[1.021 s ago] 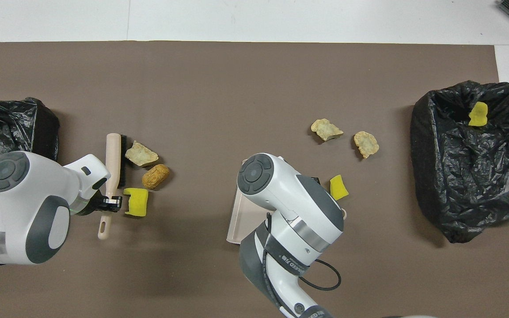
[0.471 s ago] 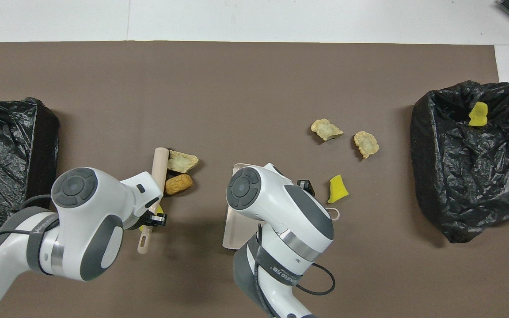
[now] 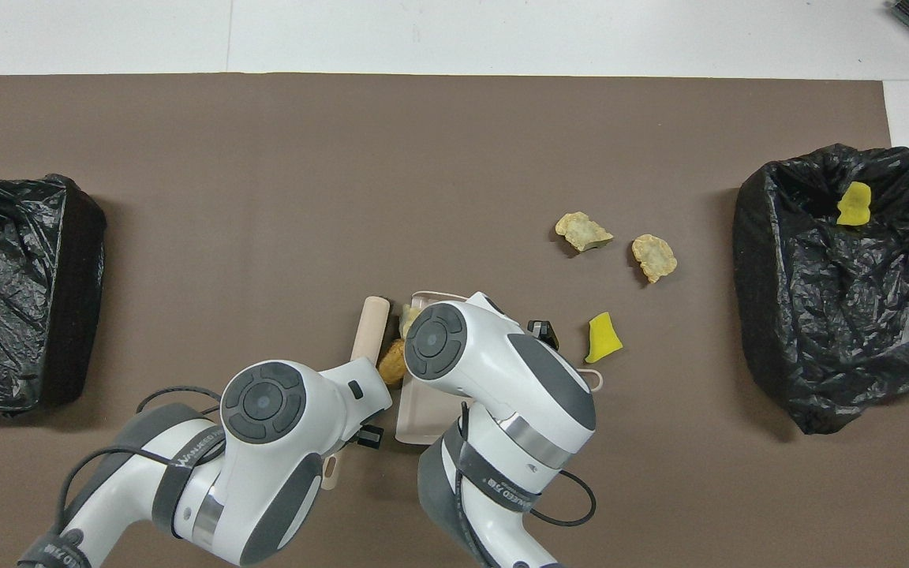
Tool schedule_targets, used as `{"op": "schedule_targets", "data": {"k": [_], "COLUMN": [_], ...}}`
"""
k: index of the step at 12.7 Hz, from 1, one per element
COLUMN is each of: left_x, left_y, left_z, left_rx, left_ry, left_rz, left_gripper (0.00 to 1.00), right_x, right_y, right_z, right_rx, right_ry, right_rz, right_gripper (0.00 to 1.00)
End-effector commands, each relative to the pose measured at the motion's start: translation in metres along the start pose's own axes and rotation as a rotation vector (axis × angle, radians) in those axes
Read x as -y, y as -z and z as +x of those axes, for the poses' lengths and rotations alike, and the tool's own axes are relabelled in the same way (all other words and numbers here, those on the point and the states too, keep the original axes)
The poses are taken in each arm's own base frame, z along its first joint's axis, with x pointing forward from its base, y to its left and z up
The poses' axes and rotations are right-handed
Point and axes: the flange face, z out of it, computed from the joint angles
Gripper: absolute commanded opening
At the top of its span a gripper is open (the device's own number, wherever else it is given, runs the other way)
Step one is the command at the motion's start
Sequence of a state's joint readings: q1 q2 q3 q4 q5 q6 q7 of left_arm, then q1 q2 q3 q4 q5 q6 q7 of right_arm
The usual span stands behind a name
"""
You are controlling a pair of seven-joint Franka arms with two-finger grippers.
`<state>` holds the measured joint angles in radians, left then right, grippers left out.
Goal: Sweep and dump trash in bin
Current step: 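Sweep the trash toward the dustpan with the brush in the left gripper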
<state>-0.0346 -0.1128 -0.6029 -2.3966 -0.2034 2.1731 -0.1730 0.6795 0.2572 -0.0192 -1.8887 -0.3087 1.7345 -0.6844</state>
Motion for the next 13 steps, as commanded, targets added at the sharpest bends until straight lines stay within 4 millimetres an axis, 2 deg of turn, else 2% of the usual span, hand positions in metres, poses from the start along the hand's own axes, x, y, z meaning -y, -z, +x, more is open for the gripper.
{"op": "schedule_targets", "data": {"k": [1, 3, 5, 7, 9, 11, 13], "left_x": [-0.016, -0.031, -0.019, 0.029, 0.073, 0.101, 0.139], "left_y": [0.002, 0.006, 0.014, 0.044, 0.066, 0.075, 0.075], "left_z": [-0.008, -0.007, 0.007, 0.027, 0.036, 0.026, 0.004], "left_rx": [-0.038, -0.055, -0.055, -0.033, -0.037, 0.006, 0.114], "left_ry": [0.048, 0.095, 0.133, 0.237, 0.33, 0.387, 0.459], "left_rz": [-0.017, -0.042, -0.068, -0.087, -0.1, -0.078, -0.08], "left_gripper": [0.0, 0.0, 0.0, 0.0, 0.0, 0.0, 0.0], "right_x": [0.008, 0.008, 0.013, 0.013, 0.013, 0.012, 0.012], "right_y": [0.001, 0.001, -0.002, -0.003, -0.003, 0.0, 0.0], "right_z": [0.005, 0.003, 0.004, 0.004, 0.005, 0.007, 0.007], "right_rx": [-0.027, -0.018, -0.02, -0.02, -0.023, -0.045, -0.043], "right_ry": [-0.026, -0.024, -0.014, -0.018, -0.022, -0.031, -0.03], "right_rz": [-0.046, -0.054, -0.077, -0.077, -0.082, -0.097, -0.097], "right_gripper": [0.0, 0.0, 0.0, 0.0, 0.0, 0.0, 0.0]}}
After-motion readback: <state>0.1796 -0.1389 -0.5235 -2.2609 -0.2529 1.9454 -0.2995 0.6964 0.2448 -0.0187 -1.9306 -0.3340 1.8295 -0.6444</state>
